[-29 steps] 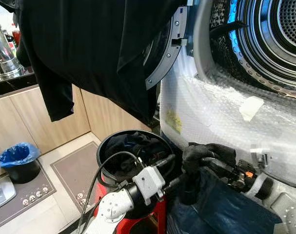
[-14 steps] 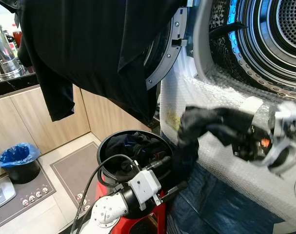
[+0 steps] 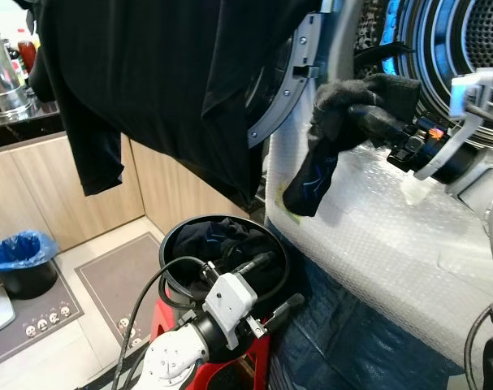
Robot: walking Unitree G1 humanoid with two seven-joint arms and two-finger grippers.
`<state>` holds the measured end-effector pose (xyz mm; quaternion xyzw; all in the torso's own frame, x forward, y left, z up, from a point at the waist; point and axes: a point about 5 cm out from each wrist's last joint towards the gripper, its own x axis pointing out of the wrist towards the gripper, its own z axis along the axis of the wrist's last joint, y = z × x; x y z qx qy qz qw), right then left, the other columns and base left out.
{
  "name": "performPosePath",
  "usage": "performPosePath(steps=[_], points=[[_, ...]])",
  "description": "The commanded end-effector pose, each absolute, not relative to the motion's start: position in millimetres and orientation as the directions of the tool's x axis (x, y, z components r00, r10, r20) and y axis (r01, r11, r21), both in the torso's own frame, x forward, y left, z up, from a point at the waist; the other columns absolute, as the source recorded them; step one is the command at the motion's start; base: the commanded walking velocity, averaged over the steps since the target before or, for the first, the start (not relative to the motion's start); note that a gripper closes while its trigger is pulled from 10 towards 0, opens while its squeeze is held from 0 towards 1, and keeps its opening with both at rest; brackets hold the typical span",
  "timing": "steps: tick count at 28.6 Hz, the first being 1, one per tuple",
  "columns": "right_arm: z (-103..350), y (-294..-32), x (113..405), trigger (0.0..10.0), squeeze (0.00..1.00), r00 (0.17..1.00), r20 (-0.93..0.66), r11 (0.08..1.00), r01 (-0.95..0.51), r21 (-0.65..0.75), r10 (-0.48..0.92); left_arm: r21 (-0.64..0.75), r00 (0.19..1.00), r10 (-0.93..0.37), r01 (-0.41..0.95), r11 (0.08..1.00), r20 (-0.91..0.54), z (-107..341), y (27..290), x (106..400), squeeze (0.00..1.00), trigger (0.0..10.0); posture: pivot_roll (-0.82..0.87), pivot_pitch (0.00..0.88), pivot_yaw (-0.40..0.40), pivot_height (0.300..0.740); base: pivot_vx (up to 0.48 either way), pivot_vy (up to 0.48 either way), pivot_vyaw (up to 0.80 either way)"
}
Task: Clothes washing
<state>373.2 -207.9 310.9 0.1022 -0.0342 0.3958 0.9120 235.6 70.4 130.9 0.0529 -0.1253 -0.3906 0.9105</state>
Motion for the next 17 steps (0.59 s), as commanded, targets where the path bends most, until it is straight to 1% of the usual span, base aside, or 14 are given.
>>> performPosePath(steps=[1, 2, 3, 4, 5, 10, 11, 12, 14, 15, 17], points=[[323, -217, 377, 10.0, 0.00, 0.726, 0.149, 0.712, -0.687, 0.144, 0.671, 0.182, 0.678, -0.710, 0.686, 0.705, 0.192, 135, 73, 234, 0.00, 10.0, 0.05, 0.000, -0.117, 0.740, 0.000, 0.000, 0.00], [326, -226, 384, 10.0, 0.00, 0.780, 0.131, 0.767, -0.625, 0.144, 0.612, 0.169, 0.691, -0.699, 0.678, 0.715, 0.185, 135, 74, 232, 0.00, 10.0, 0.05, 0.000, -0.121, 0.740, 0.000, 0.000, 0.00], [329, -234, 388, 10.0, 0.00, 0.813, 0.122, 0.802, -0.581, 0.140, 0.569, 0.158, 0.703, -0.689, 0.671, 0.725, 0.177, 135, 76, 230, 0.00, 10.0, 0.05, 0.000, -0.121, 0.740, 0.000, 0.000, 0.00], [329, -234, 388, 10.0, 0.00, 0.813, 0.122, 0.802, -0.581, 0.140, 0.569, 0.158, 0.703, -0.689, 0.671, 0.725, 0.177, 135, 76, 230, 0.00, 10.0, 0.05, 0.000, -0.121, 0.740, 0.000, 0.000, 0.00], [331, -240, 389, 10.0, 0.00, 0.840, 0.121, 0.829, -0.542, 0.139, 0.530, 0.154, 0.708, -0.684, 0.667, 0.729, 0.174, 134, 77, 229, 0.00, 10.0, 0.06, 0.000, -0.123, 0.740, 0.000, 0.000, 0.00], [344, -261, 388, 10.0, 0.00, 0.887, 0.148, 0.880, -0.456, 0.133, 0.438, 0.146, 0.718, -0.677, 0.661, 0.736, 0.161, 133, 78, 226, 0.00, 10.0, 0.06, 0.000, -0.124, 0.740, 0.000, 0.000, 0.00], [349, -271, 387, 10.0, 0.00, 0.910, 0.155, 0.904, -0.406, 0.133, 0.385, 0.147, 0.721, -0.675, 0.659, 0.737, 0.154, 133, 78, 226, 0.00, 10.0, 0.06, 0.000, -0.122, 0.740, 0.000, 0.000, 0.00], [352, -274, 387, 10.0, 0.00, 0.915, 0.162, 0.910, -0.390, 0.136, 0.368, 0.147, 0.722, -0.675, 0.658, 0.738, 0.151, 133, 79, 226, 0.00, 10.0, 0.06, 0.000, -0.122, 0.740, 0.000, 0.000, 0.00], [360, -280, 386, 10.0, 0.00, 0.938, 0.182, 0.931, -0.325, 0.168, 0.294, 0.146, 0.726, -0.672, 0.656, 0.741, 0.148, 133, 80, 227, 0.00, 10.0, 0.06, 0.000, -0.119, 0.740, 0.000, 0.000, 0.00], [366, -283, 388, 10.0, 0.00, 0.952, 0.200, 0.943, -0.269, 0.194, 0.231, 0.146, 0.728, -0.670, 0.654, 0.742, 0.144, 134, 81, 227, 0.00, 10.0, 0.05, 0.000, -0.113, 0.740, 0.000, 0.000, 0.00], [372, -284, 389, 10.0, 0.00, 0.967, 0.201, 0.944, -0.205, 0.257, 0.156, 0.145, 0.730, -0.669, 0.653, 0.743, 0.142, 134, 81, 228, 0.00, 10.0, 0.04, 0.000, -0.108, 0.740, 0.000, 0.000, 0.00]])
